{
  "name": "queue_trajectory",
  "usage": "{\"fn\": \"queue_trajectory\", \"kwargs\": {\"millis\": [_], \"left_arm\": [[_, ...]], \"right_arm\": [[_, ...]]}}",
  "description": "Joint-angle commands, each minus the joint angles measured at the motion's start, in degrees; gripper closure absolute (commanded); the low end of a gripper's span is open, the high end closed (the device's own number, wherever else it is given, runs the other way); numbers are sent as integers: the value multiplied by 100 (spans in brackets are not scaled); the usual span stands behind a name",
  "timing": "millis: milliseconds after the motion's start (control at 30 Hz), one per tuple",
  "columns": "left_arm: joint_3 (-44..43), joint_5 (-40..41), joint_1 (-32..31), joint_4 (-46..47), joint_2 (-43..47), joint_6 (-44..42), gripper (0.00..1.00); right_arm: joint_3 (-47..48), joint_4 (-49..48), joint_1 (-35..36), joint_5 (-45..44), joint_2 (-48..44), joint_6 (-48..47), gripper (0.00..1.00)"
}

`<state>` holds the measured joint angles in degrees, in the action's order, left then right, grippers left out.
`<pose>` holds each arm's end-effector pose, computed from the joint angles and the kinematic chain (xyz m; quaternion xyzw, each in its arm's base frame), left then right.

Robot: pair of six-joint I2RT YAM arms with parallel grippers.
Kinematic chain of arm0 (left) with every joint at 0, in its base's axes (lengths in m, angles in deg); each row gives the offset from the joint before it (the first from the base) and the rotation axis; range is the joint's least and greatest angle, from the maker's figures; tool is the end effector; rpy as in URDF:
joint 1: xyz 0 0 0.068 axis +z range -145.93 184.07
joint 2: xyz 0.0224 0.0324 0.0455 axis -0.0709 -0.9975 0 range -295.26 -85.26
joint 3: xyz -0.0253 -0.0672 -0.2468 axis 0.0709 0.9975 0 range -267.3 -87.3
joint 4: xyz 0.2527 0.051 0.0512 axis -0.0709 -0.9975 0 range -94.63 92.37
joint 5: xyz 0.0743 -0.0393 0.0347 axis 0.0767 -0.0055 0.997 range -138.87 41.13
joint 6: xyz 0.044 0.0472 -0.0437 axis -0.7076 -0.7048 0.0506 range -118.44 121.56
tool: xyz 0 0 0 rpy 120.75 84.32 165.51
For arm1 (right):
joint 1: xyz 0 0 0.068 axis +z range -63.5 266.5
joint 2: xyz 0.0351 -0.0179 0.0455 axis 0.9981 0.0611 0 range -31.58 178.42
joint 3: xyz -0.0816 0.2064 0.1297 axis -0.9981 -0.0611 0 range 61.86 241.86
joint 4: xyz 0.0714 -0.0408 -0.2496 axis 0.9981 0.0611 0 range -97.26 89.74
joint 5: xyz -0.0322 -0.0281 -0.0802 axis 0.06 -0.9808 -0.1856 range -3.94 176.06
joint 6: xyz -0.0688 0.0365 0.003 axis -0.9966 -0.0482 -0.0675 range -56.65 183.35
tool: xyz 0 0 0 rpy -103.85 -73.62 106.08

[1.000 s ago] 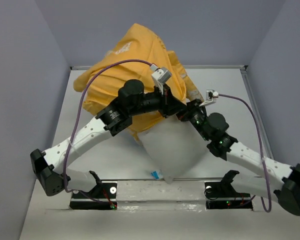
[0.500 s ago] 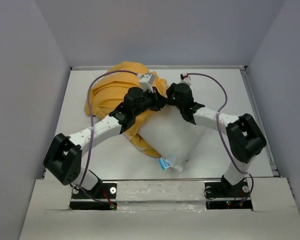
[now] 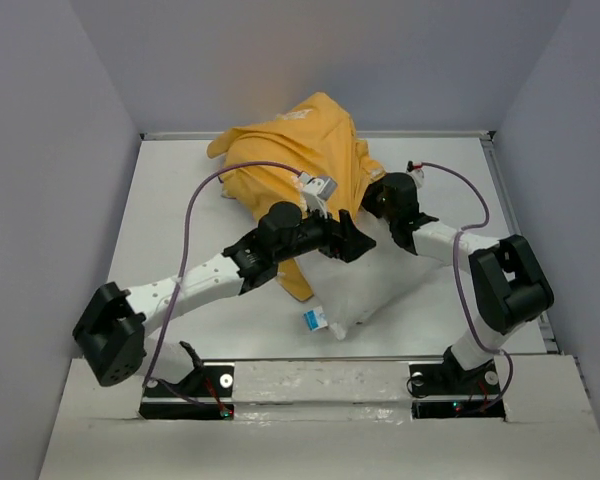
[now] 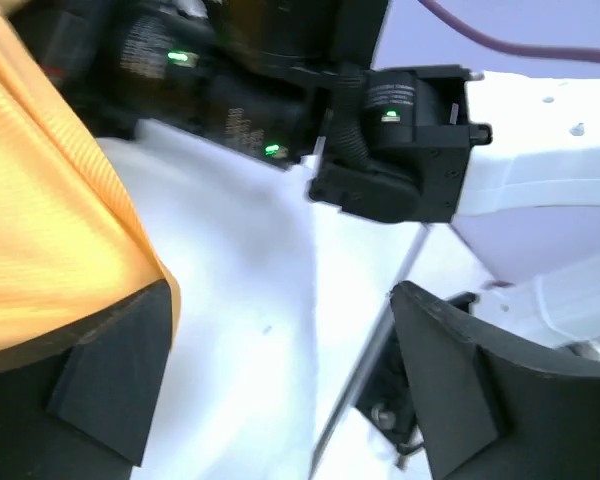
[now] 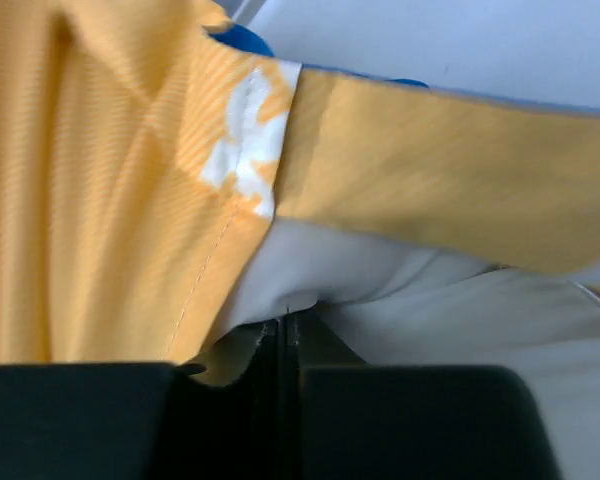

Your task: Put the pillow into the pillowcase

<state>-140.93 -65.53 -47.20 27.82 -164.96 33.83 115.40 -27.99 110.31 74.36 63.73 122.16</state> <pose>0.2112 -0.2938 0.3013 0.2166 0.6770 -0.5403 0.4504 0.3683 0.1478 0.1907 0.3016 0.7647 0.3087 0.4785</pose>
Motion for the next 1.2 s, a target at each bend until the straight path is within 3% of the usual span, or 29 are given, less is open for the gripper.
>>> {"fn": "queue_trajectory", "kwargs": {"millis": [0,33,100,233,367,600,700,800,867,933,967,1000,1033,1067,1100,1133,1167], "left_arm": [[62,1267,-288,-1820,1374,-696,1],[324,2167,-96,-2086,1570,-496,1],[851,2159,317,-2203,2132,-223,1],[2790,2027,1415,-1773,2828,446,3],[3735,1702,2154,-809,2785,745,7],[3579,755,2858,730,1040,552,6],[3333,393,2973,1653,249,500,5],[2859,120,2973,1849,-711,421,8],[2648,67,2964,1980,-1151,455,20],[2647,-55,2964,2410,-1617,648,44],[2682,-39,2956,2629,-1706,701,51],[2691,-82,2903,2710,-1837,762,61],[2699,-135,2868,2789,-1856,789,79],[2760,-187,2824,2851,-1839,816,88],[2831,-345,2719,3069,-1682,955,100],[2918,-433,2657,3210,-1532,1026,100],[3067,-495,2570,3307,-1383,1079,100]], "right_arm": [[148,-309,-368,167,-179,-755,57],[244,-30,-369,490,-318,-1113,36],[367,331,-421,747,-477,-1598,25],[395,1473,-343,1547,-1406,-2399,24],[236,2536,315,1409,-1962,-3223,23],[709,4146,2387,-383,-1719,-3929,17],[991,4595,2882,-999,-1350,-4026,12],[1474,4780,3059,-1308,-447,-4228,6],[1974,4920,3059,-1597,12,-4351,5],[2405,5122,3059,-1755,495,-4500,1],[2807,5193,3059,-1922,941,-4649,1],[3081,5332,3059,-1784,1146,-4659,0],[3319,5456,3059,-1609,1313,-4685,0],[3469,5379,3059,-1372,1445,-4720,0],[3757,5273,3059,-1248,1760,-4851,13],[3987,5246,2963,-1003,1981,-4870,49],[4198,5176,2823,-522,2183,-4661,96]]}}
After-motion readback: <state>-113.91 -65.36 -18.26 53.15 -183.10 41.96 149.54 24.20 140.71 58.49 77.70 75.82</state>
